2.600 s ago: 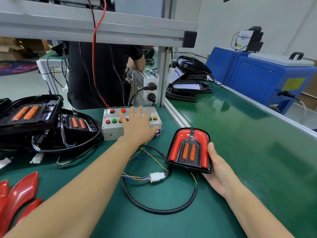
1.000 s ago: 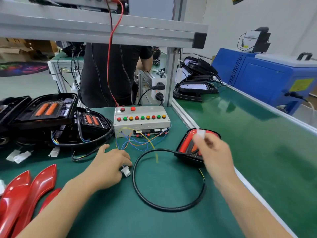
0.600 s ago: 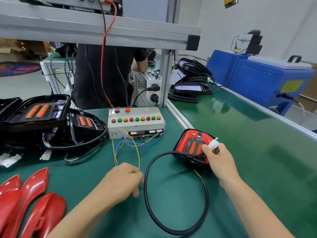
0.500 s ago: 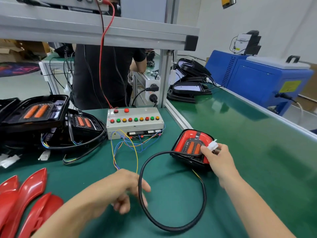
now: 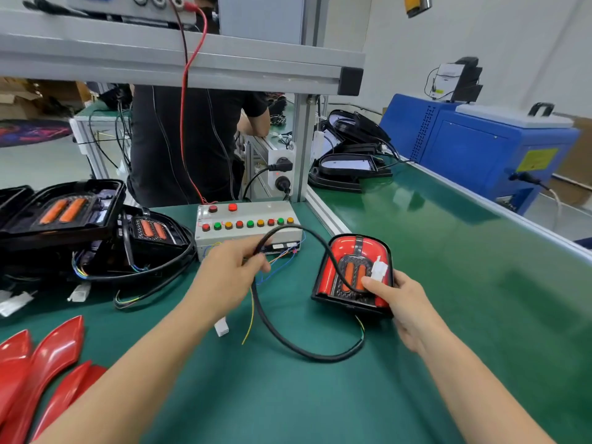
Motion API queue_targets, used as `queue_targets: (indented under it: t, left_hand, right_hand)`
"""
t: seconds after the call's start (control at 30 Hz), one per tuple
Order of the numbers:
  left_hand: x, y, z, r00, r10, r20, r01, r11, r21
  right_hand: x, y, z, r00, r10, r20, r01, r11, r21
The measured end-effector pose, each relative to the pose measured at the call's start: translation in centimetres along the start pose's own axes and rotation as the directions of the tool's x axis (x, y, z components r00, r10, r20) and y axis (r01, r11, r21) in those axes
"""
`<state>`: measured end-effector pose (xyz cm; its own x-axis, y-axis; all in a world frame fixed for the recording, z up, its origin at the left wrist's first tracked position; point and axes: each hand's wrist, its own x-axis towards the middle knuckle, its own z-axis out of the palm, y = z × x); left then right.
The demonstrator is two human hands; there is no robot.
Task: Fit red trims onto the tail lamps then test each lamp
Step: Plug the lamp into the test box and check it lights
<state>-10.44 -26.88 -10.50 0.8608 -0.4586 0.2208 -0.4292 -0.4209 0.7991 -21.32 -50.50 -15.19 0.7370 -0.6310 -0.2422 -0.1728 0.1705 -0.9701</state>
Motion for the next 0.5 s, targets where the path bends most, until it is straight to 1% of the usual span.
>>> queue_targets:
  t: [0.07, 0.1, 0.13, 0.17, 0.23, 0.27, 0.3, 0.33, 0.4, 0.5]
  left_hand:
    - [1.6, 1.4, 0.8, 0.994, 0.105, -0.034, -0.103, 0.994, 0.047]
    - [2.3, 1.9, 1.4, 0.993, 0.116, -0.037, -0.115, 0.993, 0.031]
    - [2.9, 2.4, 2.1, 0.994, 0.098, -0.038, -0.099, 0.995, -0.011]
    - [3.5, 2.7, 2.9, 0.998, 0.059, -0.031, -0.061, 0.995, -0.077]
    - [4.4, 2.9, 4.7, 0.998, -0.067, 0.017, 0.069, 0.965, -0.251]
    - [4.7, 2.8, 5.7, 0.989, -0.140, 0.052, 0.149, 0.939, -0.309]
    - [4.8, 2.6, 6.7, 0.976, -0.202, 0.081, 0.218, 0.918, -0.331]
    - [4.8, 2.3, 7.6, 0.965, -0.244, 0.097, 0.263, 0.910, -0.320]
    - [4.7, 1.8, 9.1, 0.954, -0.283, 0.099, 0.299, 0.919, -0.255]
    - [4.5, 1.5, 10.4, 0.949, -0.312, 0.046, 0.315, 0.934, -0.166]
  right_hand:
    - [-0.3, -0.1, 0.2, 0.998, -0.040, 0.054, 0.039, 0.999, 0.026]
    - [-0.4, -0.1, 0.3, 0.996, -0.052, 0.078, 0.049, 0.998, 0.038]
    - [-0.5, -0.1, 0.4, 0.993, -0.057, 0.101, 0.052, 0.997, 0.056]
    - [-0.6, 0.0, 0.4, 0.991, -0.054, 0.126, 0.044, 0.996, 0.079]
    - [-0.8, 0.2, 0.4, 0.984, -0.023, 0.179, 0.001, 0.992, 0.123]
    - [-0.9, 0.3, 0.4, 0.979, -0.005, 0.204, -0.023, 0.990, 0.136]
    - [-1.0, 0.4, 0.4, 0.975, 0.010, 0.220, -0.043, 0.988, 0.145]
    - [-1.0, 0.4, 0.4, 0.973, 0.019, 0.229, -0.055, 0.986, 0.154]
    - [-1.0, 0.3, 0.4, 0.970, 0.019, 0.244, -0.064, 0.982, 0.178]
    - [-1.1, 0.2, 0.6, 0.965, 0.016, 0.263, -0.075, 0.973, 0.217]
